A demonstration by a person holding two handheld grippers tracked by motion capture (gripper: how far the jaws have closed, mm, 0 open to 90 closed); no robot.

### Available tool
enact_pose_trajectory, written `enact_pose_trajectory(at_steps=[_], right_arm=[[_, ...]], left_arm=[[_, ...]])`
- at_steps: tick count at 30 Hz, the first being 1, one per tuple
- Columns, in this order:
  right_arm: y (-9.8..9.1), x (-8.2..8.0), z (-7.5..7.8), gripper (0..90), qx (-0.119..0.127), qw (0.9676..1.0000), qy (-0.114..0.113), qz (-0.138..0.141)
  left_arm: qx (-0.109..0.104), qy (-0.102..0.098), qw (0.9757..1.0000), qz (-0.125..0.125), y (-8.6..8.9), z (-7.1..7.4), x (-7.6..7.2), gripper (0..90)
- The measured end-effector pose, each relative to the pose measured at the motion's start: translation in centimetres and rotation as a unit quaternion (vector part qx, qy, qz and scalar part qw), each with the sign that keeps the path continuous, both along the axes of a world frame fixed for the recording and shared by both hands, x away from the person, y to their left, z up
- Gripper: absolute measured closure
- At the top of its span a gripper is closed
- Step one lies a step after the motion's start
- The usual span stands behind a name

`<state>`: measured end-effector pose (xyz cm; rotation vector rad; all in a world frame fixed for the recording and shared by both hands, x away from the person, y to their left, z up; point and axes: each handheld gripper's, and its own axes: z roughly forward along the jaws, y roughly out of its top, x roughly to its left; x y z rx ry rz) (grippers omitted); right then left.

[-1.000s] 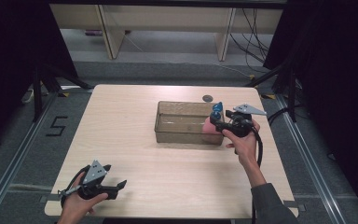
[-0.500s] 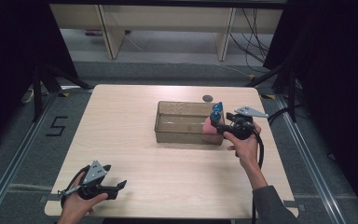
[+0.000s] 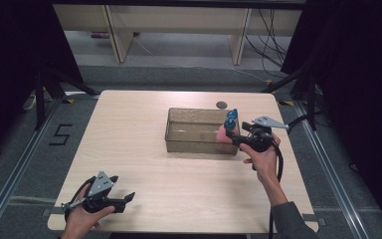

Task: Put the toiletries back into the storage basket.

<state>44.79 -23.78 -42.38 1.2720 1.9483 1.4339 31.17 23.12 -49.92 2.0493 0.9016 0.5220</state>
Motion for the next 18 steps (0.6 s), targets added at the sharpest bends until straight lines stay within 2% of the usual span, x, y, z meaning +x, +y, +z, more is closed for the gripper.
enact_pose_trajectory(at_steps=[1, 3, 4, 6, 7, 8, 9, 10, 11, 13, 14, 16, 18], right_arm=[[-0.1, -0.1, 0.1, 23.9, -0.01, 0.9999, -0.007, 0.002], [0.0, -0.2, 0.2, 23.9, -0.011, 0.9999, -0.007, 0.003], [0.1, -0.4, 0.2, 24.0, -0.008, 1.0, -0.005, 0.002], [0.1, -0.5, 0.2, 24.3, -0.015, 0.9998, -0.008, 0.004], [0.3, -0.6, 0.0, 24.5, -0.004, 1.0, -0.004, 0.007], [0.3, -0.6, 0.0, 24.5, -0.004, 1.0, -0.004, 0.007], [0.3, -0.8, 0.1, 24.5, -0.012, 0.9999, -0.004, 0.007], [0.3, -0.8, 0.1, 24.5, -0.012, 0.9999, -0.004, 0.007], [0.4, -0.8, 0.0, 24.5, -0.009, 0.9999, -0.008, 0.011], [0.6, -1.0, 0.0, 24.6, -0.002, 1.0, -0.004, 0.009], [0.7, -1.2, 0.0, 24.6, 0.002, 1.0, 0.008, 0.006], [0.5, -1.1, -0.1, 24.6, -0.015, 0.9998, -0.007, 0.012], [0.6, -1.2, -0.1, 24.6, -0.015, 0.9998, -0.009, 0.013]], left_arm=[[-0.005, 0.0, 1.0, 0.002, -0.1, 0.0, 0.0, 16.5], [0.006, -0.001, 1.0, -0.002, 0.0, 0.0, 0.0, 16.4], [0.008, 0.006, 0.9999, 0.005, 0.0, 0.1, -0.2, 16.4], [0.0, 0.006, 1.0, 0.0, 0.0, 0.0, -0.1, 16.5], [-0.014, 0.004, 0.9999, 0.007, -0.2, -0.1, -0.1, 16.4], [0.001, 0.005, 1.0, -0.001, 0.0, 0.0, -0.1, 16.4], [0.005, -0.002, 1.0, -0.003, 0.0, 0.0, 0.0, 16.4], [0.006, -0.003, 1.0, -0.003, 0.1, 0.0, 0.0, 16.4], [-0.012, 0.004, 0.9999, 0.006, -0.1, 0.0, -0.1, 16.4], [-0.003, 0.004, 1.0, 0.002, 0.0, 0.0, -0.1, 16.4], [0.0, 0.005, 1.0, 0.0, 0.0, 0.0, -0.1, 16.4], [0.0, 0.006, 1.0, 0.001, 0.0, 0.0, -0.1, 16.4], [-0.013, 0.003, 0.9999, 0.007, -0.2, 0.0, -0.1, 16.4]])
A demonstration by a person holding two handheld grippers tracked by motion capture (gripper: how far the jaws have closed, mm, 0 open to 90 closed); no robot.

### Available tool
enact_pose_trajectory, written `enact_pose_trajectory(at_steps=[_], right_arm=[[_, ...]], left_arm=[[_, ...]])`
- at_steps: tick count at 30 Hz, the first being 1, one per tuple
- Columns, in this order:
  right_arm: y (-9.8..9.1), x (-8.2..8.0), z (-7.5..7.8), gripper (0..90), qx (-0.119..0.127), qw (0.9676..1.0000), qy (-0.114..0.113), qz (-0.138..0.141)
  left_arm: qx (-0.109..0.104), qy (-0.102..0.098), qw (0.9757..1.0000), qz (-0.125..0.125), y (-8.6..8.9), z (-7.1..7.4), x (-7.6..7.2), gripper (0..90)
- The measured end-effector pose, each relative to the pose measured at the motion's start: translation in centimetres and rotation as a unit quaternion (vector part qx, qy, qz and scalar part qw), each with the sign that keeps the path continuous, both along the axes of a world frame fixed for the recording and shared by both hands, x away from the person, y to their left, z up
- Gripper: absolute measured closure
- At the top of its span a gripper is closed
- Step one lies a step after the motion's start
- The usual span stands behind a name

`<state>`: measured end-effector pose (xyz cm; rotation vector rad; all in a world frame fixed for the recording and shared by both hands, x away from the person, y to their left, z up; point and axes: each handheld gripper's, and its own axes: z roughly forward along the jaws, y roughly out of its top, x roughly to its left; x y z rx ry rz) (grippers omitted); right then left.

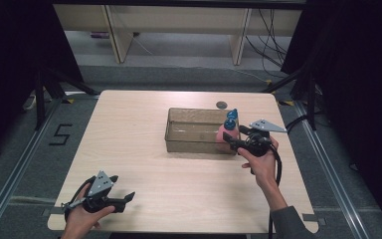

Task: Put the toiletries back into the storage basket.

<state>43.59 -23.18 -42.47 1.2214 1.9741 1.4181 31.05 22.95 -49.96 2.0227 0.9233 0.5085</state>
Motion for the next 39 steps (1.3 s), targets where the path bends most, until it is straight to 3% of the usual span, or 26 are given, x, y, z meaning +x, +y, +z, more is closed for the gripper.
enact_pose_trajectory(at_steps=[1, 2, 3, 4, 10, 14, 15, 24, 26, 29, 31, 34, 35, 39], right_arm=[[0.1, 0.0, 0.0, 24.7, 0.007, 1.0, 0.001, 0.0], [0.0, -0.1, 0.0, 24.7, 0.001, 1.0, -0.009, 0.002], [0.2, -0.3, 0.0, 24.7, 0.011, 0.9999, 0.007, 0.001], [0.1, -0.4, 0.0, 24.8, 0.001, 1.0, 0.004, 0.004], [0.3, -0.5, -0.1, 24.8, 0.007, 0.9999, -0.001, 0.013], [0.4, -0.8, -0.2, 24.8, 0.01, 0.9998, 0.01, 0.013], [0.4, -0.8, -0.3, 24.8, 0.005, 0.9999, 0.002, 0.011], [0.6, -1.4, -0.3, 24.8, 0.013, 0.9998, 0.009, 0.01], [0.5, -1.5, -0.2, 24.8, 0.004, 0.9998, 0.012, 0.015], [0.6, -1.5, -0.4, 24.8, 0.007, 0.9998, 0.002, 0.02], [0.7, -1.6, -0.4, 24.8, 0.0, 0.9998, -0.006, 0.02], [1.0, -2.0, -0.4, 24.6, 0.003, 0.9997, 0.013, 0.019], [1.1, -2.0, -0.5, 24.6, 0.0, 0.9997, 0.0, 0.025], [1.2, -2.1, -0.5, 24.1, -0.008, 0.9992, -0.005, 0.04]], left_arm=[[0.014, 0.001, 0.9999, -0.007, 0.2, 0.1, 0.0, 16.5], [0.014, 0.002, 0.9999, -0.007, 0.2, 0.1, 0.0, 16.4], [0.014, 0.002, 0.9999, -0.007, 0.2, 0.1, 0.0, 16.4], [0.014, 0.001, 0.9999, -0.007, 0.2, 0.1, 0.0, 16.4], [0.014, 0.001, 0.9999, -0.007, 0.2, 0.1, 0.0, 16.5], [0.013, 0.001, 0.9999, -0.007, 0.2, 0.1, 0.0, 16.4], [0.013, 0.001, 0.9999, -0.007, 0.2, 0.1, 0.0, 16.4], [0.013, 0.001, 0.9999, -0.006, 0.2, 0.1, 0.0, 16.4], [0.014, 0.001, 0.9999, -0.007, 0.2, 0.1, 0.0, 16.5], [-0.002, 0.0, 1.0, 0.001, 0.0, 0.0, 0.0, 16.5], [0.0, -0.001, 1.0, 0.0, 0.0, 0.0, 0.0, 16.4], [0.0, 0.0, 1.0, 0.0, 0.0, 0.0, 0.0, 16.4], [0.0, 0.0, 1.0, 0.001, 0.0, 0.0, 0.0, 16.5], [0.003, 0.0, 1.0, -0.001, 0.0, 0.1, 0.1, 16.4]])
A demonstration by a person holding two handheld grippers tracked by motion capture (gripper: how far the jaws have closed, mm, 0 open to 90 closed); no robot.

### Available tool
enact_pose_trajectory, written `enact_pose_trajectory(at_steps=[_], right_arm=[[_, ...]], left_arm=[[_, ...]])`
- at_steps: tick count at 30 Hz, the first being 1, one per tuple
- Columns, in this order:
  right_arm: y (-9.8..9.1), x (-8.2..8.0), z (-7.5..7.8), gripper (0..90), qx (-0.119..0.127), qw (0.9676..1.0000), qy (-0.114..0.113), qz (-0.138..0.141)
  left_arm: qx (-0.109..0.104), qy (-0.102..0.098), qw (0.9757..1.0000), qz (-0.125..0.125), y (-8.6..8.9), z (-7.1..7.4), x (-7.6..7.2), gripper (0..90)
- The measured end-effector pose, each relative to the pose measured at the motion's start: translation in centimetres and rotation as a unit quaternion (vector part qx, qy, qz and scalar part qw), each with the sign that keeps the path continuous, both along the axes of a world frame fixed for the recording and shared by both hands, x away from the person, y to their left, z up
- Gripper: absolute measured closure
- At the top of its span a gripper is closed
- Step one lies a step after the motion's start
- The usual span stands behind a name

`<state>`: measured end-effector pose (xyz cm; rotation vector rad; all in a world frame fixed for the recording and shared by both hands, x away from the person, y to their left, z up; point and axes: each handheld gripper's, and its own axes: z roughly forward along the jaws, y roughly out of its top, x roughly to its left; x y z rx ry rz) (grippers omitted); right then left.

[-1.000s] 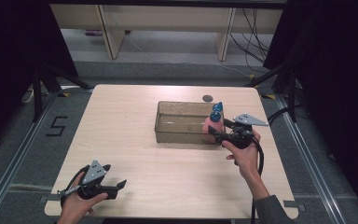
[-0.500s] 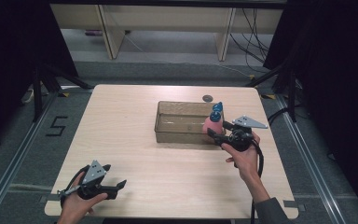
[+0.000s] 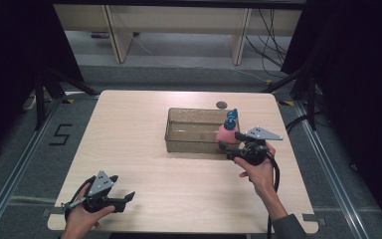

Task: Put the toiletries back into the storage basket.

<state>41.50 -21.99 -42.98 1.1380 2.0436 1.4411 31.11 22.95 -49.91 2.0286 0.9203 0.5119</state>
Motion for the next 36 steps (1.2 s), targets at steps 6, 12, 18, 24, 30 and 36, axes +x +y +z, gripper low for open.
enact_pose_trajectory(at_steps=[6, 12, 18, 24, 30, 36], right_arm=[[0.3, -0.5, 0.0, 24.0, -0.002, 1.0, 0.008, -0.004], [0.3, -0.4, -0.2, 24.0, -0.005, 1.0, -0.001, 0.009], [0.2, -0.7, -0.2, 24.0, -0.006, 0.9999, -0.008, 0.005], [0.3, -1.0, -0.3, 23.8, -0.006, 0.9999, -0.006, 0.008], [0.4, -1.4, -0.5, 23.8, -0.007, 0.9999, 0.005, 0.01], [0.4, -1.6, -0.6, 23.8, -0.01, 0.9999, -0.008, 0.011]], left_arm=[[0.02, -0.009, 0.9997, -0.007, 0.1, 0.1, 0.3, 16.4], [0.014, -0.001, 0.9999, -0.005, 0.1, 0.0, 0.0, 16.5], [0.006, -0.002, 1.0, -0.003, 0.0, 0.0, -0.1, 16.5], [0.016, -0.003, 0.9999, -0.007, 0.3, 0.1, 0.0, 16.4], [0.013, -0.001, 0.9999, -0.006, 0.3, 0.1, -0.1, 16.5], [-0.005, -0.003, 1.0, 0.003, 0.1, -0.1, -0.2, 16.5]])
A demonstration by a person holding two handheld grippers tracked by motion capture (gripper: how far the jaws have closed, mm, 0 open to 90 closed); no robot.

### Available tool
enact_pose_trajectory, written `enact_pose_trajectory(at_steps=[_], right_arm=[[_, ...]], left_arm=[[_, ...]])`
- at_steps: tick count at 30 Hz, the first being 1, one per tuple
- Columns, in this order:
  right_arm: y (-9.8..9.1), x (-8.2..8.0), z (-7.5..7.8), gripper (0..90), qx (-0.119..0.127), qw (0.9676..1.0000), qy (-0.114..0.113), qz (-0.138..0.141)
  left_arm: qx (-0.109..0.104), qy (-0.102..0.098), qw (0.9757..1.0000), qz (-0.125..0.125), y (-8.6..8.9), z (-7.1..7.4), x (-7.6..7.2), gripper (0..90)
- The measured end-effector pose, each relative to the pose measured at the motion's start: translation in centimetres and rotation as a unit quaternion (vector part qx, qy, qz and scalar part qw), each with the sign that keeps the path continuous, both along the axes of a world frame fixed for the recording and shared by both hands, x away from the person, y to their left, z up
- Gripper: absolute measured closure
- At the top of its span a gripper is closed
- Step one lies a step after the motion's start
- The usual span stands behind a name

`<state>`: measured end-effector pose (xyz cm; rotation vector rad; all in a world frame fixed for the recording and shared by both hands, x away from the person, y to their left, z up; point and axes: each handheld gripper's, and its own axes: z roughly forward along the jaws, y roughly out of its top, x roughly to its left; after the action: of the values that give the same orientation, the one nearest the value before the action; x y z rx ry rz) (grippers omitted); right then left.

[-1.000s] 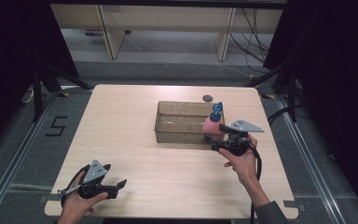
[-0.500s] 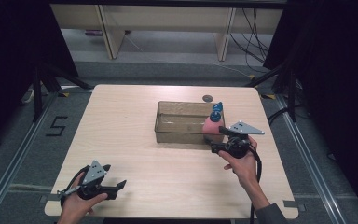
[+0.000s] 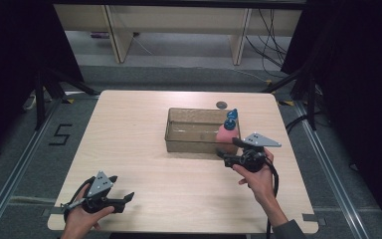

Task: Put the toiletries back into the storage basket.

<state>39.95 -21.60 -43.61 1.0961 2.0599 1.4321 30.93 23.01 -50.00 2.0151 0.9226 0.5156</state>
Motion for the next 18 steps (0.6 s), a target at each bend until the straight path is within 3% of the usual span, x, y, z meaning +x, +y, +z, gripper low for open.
enact_pose_trajectory(at_steps=[2, 3, 5, 7, 8, 12, 14, 15, 17, 18], right_arm=[[0.2, -0.2, -0.1, 23.8, 0.014, 0.9997, 0.018, 0.005], [0.1, -0.2, -0.1, 23.8, 0.01, 0.9998, 0.014, 0.005], [0.0, -0.3, -0.2, 23.8, 0.0, 1.0, 0.007, 0.004], [0.2, -0.4, -0.3, 23.8, 0.009, 0.9999, 0.011, 0.008], [0.4, -0.6, -0.3, 23.9, 0.019, 0.9995, 0.025, 0.004], [0.1, -0.7, -0.3, 23.9, 0.003, 1.0, 0.002, 0.007], [0.3, -1.0, -0.2, 23.9, 0.017, 0.9996, 0.023, 0.008], [0.3, -1.0, -0.2, 23.9, 0.017, 0.9996, 0.023, 0.008], [0.2, -1.0, -0.3, 23.8, 0.006, 0.9999, 0.001, 0.009], [0.3, -1.2, -0.3, 23.7, 0.019, 0.9996, 0.016, 0.01]], left_arm=[[0.0, 0.0, 1.0, 0.0, 0.0, 0.0, 0.0, 16.4], [0.009, 0.0, 1.0, -0.003, 0.1, 0.1, 0.0, 16.4], [0.004, 0.0, 1.0, -0.001, 0.0, 0.0, 0.0, 16.5], [0.003, 0.0, 1.0, -0.001, 0.0, 0.0, 0.0, 16.5], [0.004, 0.001, 1.0, -0.001, 0.0, 0.0, 0.0, 16.5], [0.008, 0.001, 1.0, -0.003, 0.1, 0.0, 0.0, 16.5], [0.007, 0.001, 1.0, -0.004, 0.1, 0.0, 0.0, 16.5], [0.003, 0.0, 1.0, -0.001, 0.0, 0.0, 0.0, 16.5], [0.006, 0.0, 1.0, -0.002, 0.0, 0.0, 0.0, 16.4], [0.007, 0.0, 1.0, -0.001, 0.0, 0.0, 0.0, 16.5]])
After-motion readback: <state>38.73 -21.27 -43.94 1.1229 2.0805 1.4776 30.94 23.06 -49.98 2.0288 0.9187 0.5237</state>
